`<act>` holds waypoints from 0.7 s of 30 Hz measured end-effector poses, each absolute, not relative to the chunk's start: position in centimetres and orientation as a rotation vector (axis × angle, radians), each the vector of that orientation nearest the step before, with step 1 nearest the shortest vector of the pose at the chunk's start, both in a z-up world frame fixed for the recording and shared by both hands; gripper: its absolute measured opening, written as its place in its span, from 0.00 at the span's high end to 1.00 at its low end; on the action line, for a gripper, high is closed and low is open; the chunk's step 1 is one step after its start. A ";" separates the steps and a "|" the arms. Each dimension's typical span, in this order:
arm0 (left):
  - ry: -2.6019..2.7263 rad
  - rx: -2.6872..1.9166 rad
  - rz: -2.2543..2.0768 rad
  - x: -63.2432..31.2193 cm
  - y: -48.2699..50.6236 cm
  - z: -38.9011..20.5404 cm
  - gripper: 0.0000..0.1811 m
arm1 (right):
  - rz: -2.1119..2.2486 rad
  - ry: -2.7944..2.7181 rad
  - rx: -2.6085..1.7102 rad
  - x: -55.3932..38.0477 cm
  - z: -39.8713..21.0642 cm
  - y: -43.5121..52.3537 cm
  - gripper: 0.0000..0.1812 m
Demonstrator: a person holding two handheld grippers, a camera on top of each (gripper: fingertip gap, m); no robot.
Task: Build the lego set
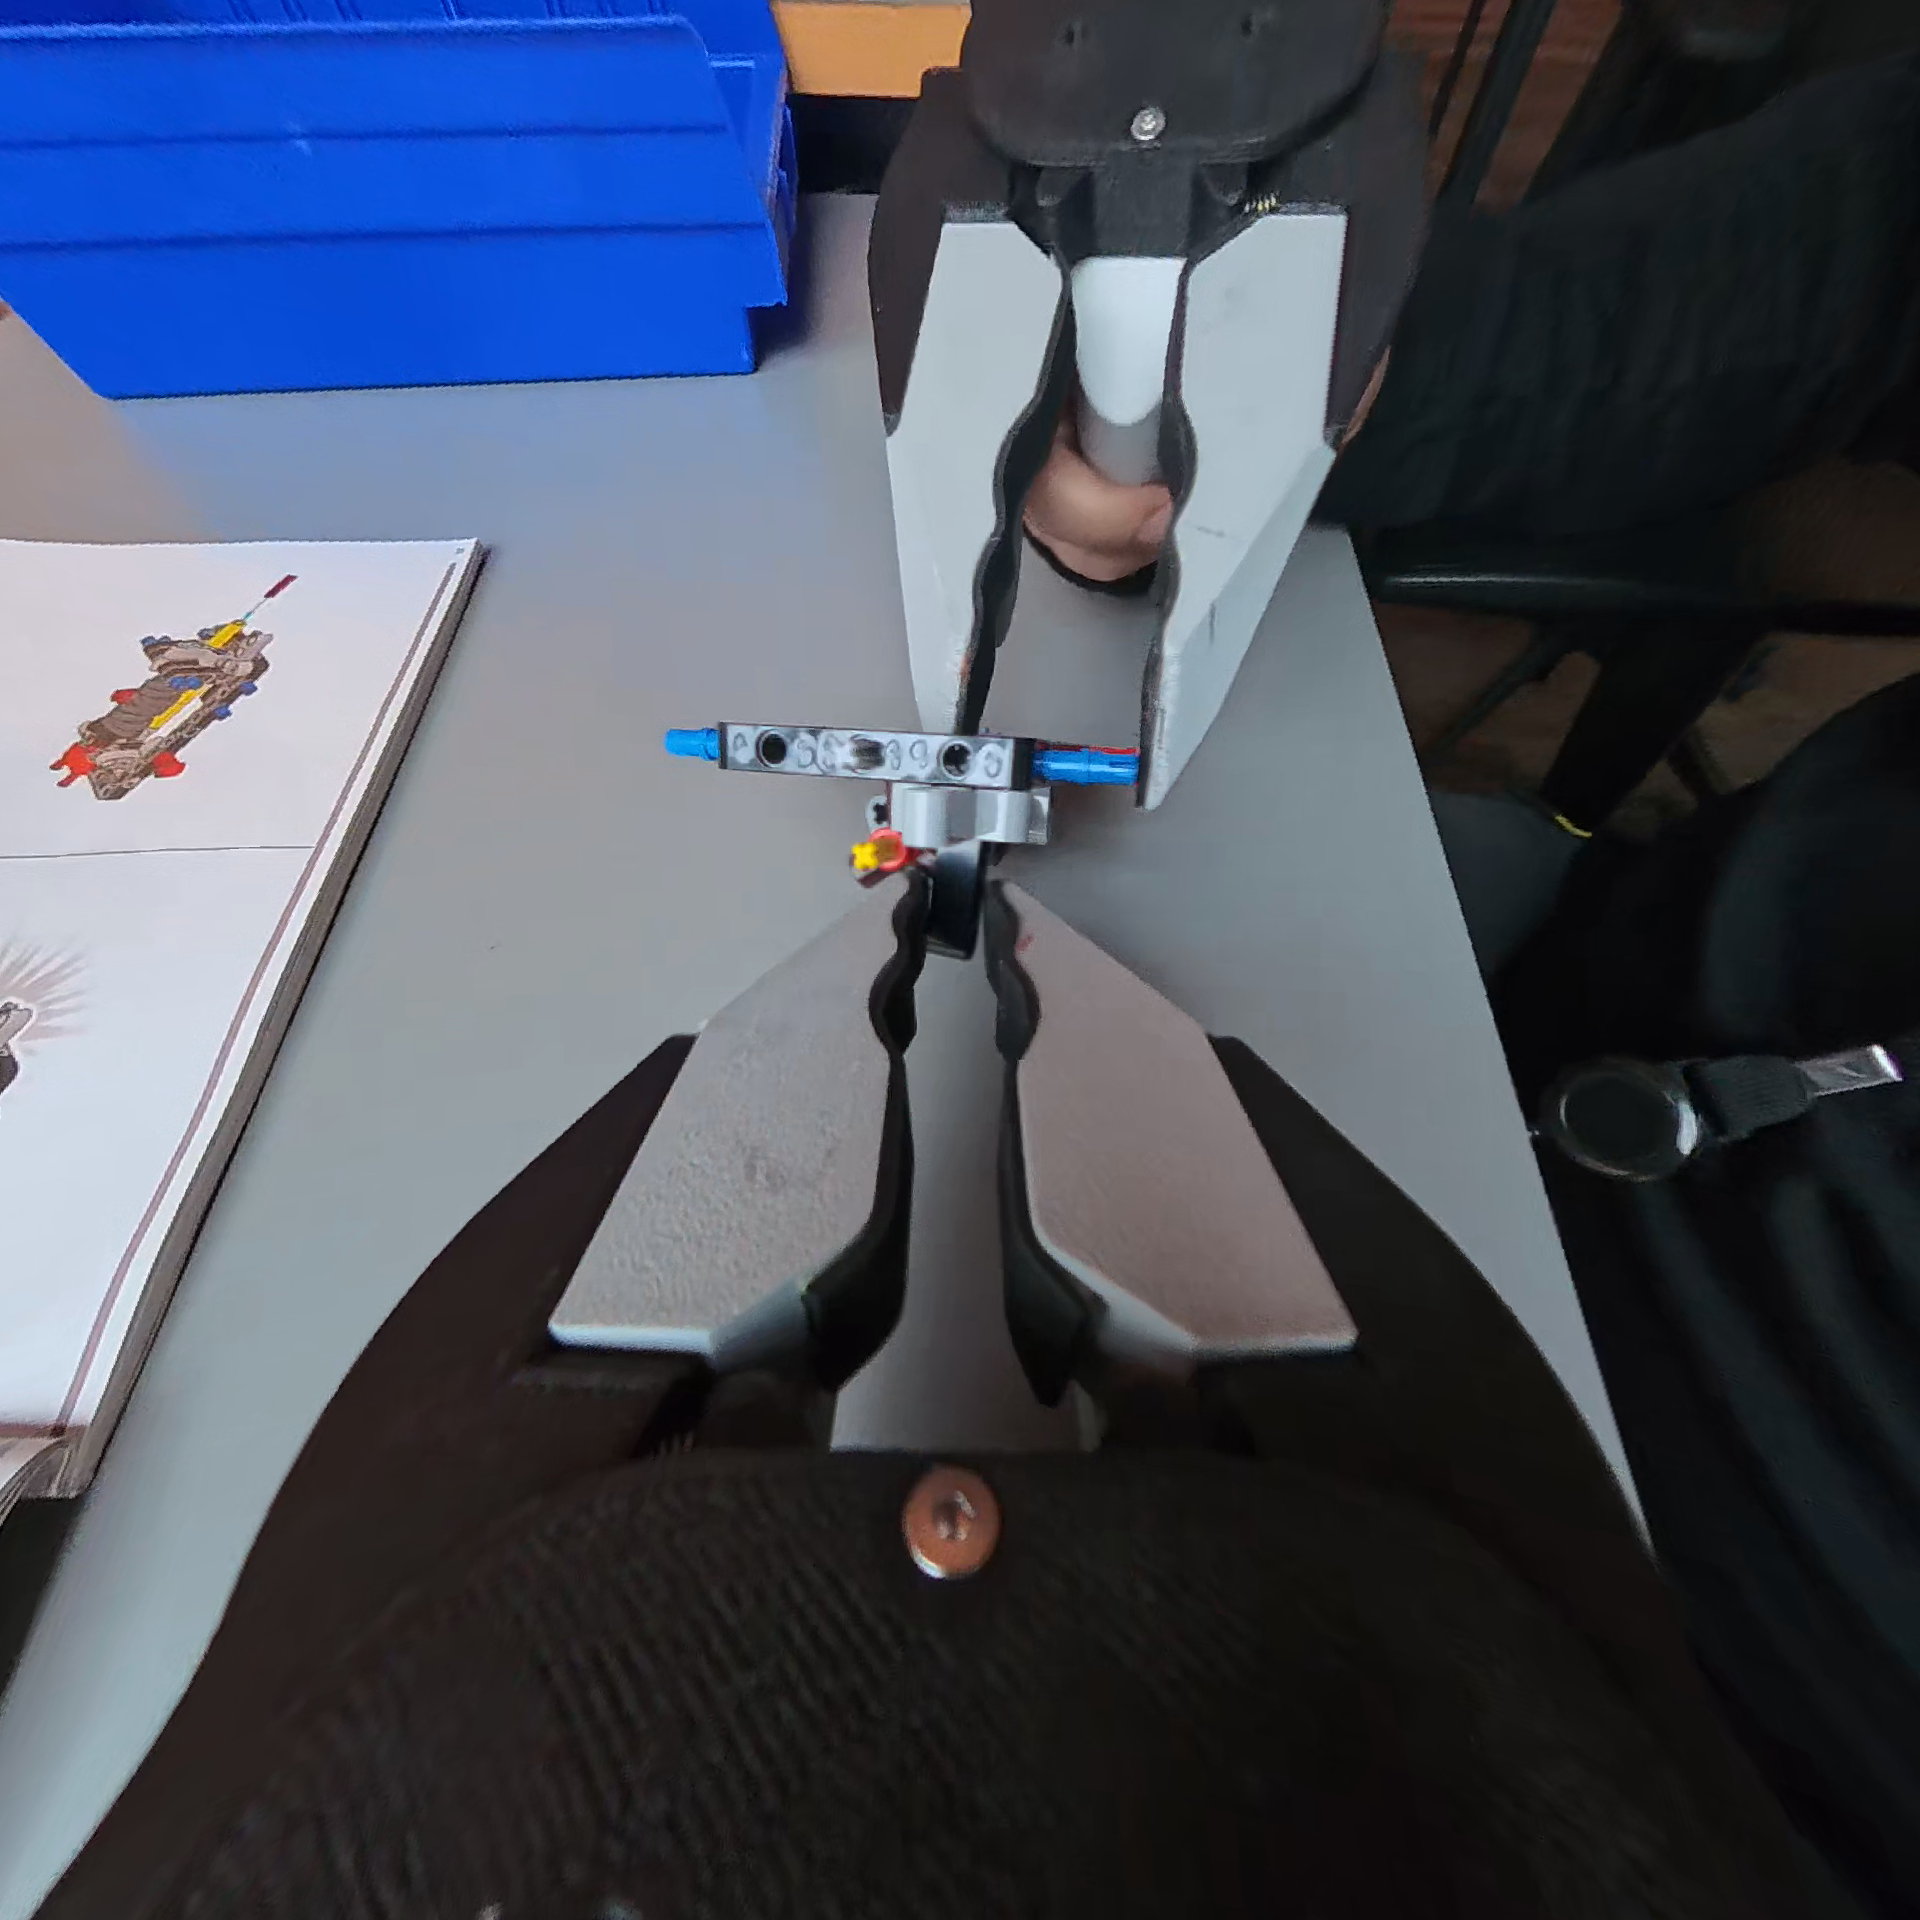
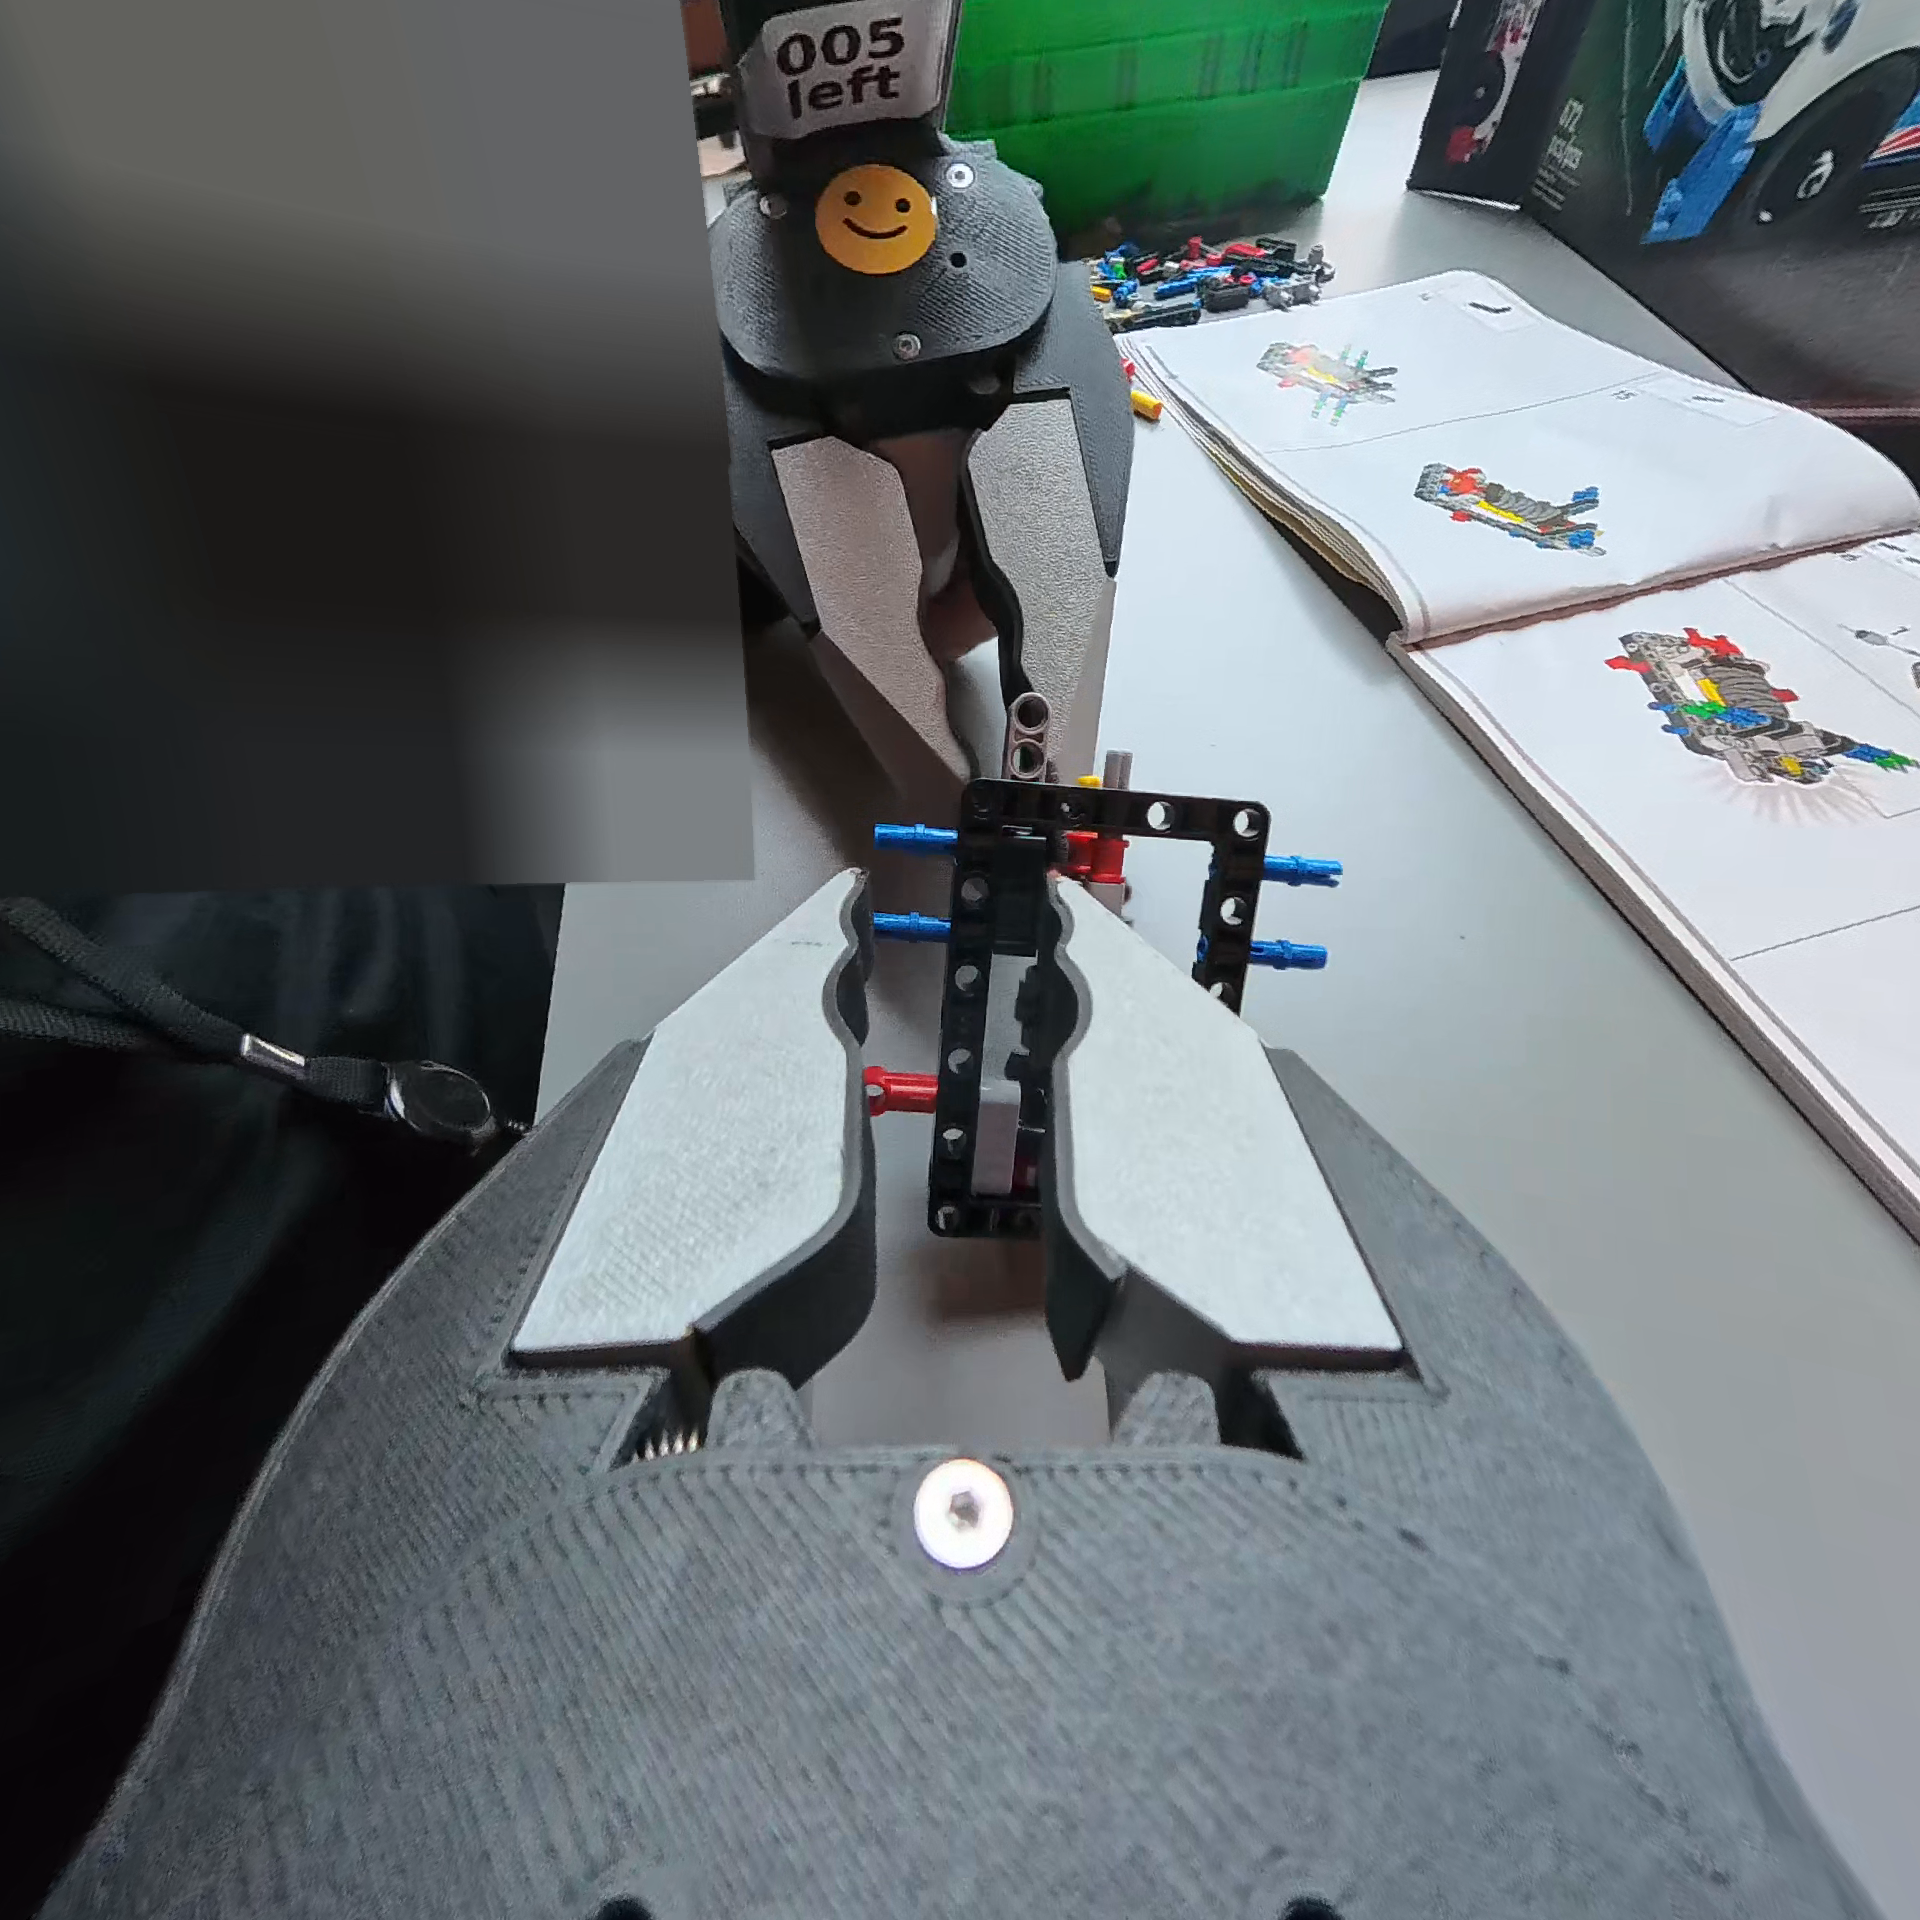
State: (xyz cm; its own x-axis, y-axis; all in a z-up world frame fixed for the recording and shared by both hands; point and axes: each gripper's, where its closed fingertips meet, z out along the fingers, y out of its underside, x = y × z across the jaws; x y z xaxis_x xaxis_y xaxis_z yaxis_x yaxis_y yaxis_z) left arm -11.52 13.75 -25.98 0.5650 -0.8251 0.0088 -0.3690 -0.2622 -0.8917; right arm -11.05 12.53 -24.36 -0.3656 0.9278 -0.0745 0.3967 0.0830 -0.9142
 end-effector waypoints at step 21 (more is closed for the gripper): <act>0.987 -1.921 -0.711 -10.6 12.8 -26.6 0.97 | 1.265 -1.795 -1.267 -10.7 -24.5 12.6 0.93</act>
